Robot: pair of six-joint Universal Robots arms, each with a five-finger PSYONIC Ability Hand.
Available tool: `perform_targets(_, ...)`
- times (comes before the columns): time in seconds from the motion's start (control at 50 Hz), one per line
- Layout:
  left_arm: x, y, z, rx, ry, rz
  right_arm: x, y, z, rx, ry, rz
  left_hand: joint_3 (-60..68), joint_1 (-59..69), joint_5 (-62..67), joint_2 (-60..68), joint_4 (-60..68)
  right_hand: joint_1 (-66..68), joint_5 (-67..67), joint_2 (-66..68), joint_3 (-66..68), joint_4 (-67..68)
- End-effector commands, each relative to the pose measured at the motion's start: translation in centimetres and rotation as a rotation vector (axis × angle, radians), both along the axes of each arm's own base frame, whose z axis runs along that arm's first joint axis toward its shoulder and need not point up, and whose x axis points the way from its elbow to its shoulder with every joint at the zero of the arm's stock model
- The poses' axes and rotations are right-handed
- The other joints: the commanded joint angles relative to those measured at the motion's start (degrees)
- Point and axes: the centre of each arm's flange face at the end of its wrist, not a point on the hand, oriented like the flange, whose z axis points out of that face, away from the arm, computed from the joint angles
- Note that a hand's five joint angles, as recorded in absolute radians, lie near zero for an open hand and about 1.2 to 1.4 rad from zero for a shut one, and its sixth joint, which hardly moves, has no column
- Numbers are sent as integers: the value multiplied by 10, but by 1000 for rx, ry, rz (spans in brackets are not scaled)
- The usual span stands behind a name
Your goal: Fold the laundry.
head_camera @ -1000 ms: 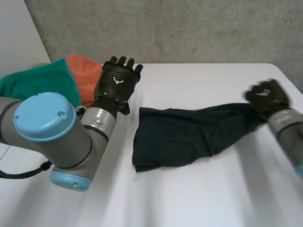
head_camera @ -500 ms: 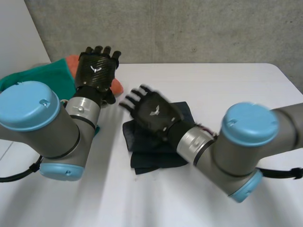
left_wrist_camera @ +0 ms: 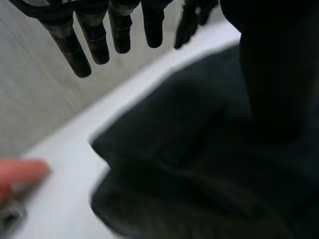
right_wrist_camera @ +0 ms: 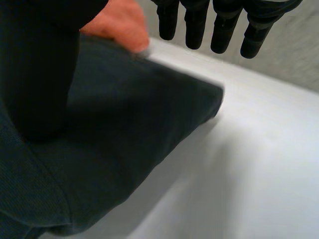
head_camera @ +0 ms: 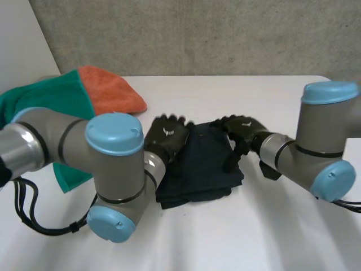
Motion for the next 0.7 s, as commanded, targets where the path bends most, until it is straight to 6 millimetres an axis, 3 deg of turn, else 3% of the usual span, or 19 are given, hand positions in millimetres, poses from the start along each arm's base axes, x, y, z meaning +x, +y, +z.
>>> perform_targets(0.02, 13, 11, -27, 128, -145, 0, 3, -4, -32, 36, 52, 25, 6, 15, -2, 9, 9, -31, -27, -23, -24, -20)
perform_targets(0.12, 18, 8, -32, 116, -206, 10, -2, -5, -30, -53, 170, 37, 9, 19, 2, 12, 13, -31, -27, -23, -24, -20)
perform_targets(0.2, 23, -2, -25, 98, -205, 29, -8, -1, -12, -118, 223, 17, 6, 15, -2, 9, 9, -31, -27, -23, -24, -20)
perform_targets(0.24, 22, -6, -12, 62, -170, 31, -14, 1, 4, -156, 203, -20, 4, 13, -3, 7, 8, -31, -27, -23, -24, -20)
perform_targets(0.26, 22, -9, 7, 20, -125, 39, -17, 3, 14, -193, 177, -47, 1, 10, -7, 4, 4, -31, -27, -23, -24, -20)
perform_targets(0.36, 18, -14, 67, -146, 28, -1, -29, 5, 32, -253, 89, -161, -1, 8, -8, 2, 3, -31, -27, -23, -24, -20)
perform_targets(0.42, 18, -19, 86, -195, 93, -87, -44, 6, 24, -177, 55, -233, 17, 27, 10, 21, 21, -31, -27, -23, -24, -20)
perform_targets(0.5, 14, -16, 94, -165, 141, -273, -55, 16, 5, -36, 12, -258, 28, 37, 20, 31, 31, -31, -27, -23, -24, -20)
perform_targets(0.6, 13, -4, 97, -40, 206, -453, -51, 36, -17, 94, -47, -168, 34, 44, 27, 38, 38, -31, -27, -23, -24, -20)
perform_targets(0.7, 15, -5, 95, 7, 226, -491, -40, 41, -32, 173, -141, -101, 41, 50, 34, 44, 45, -31, -27, -23, -24, -20)
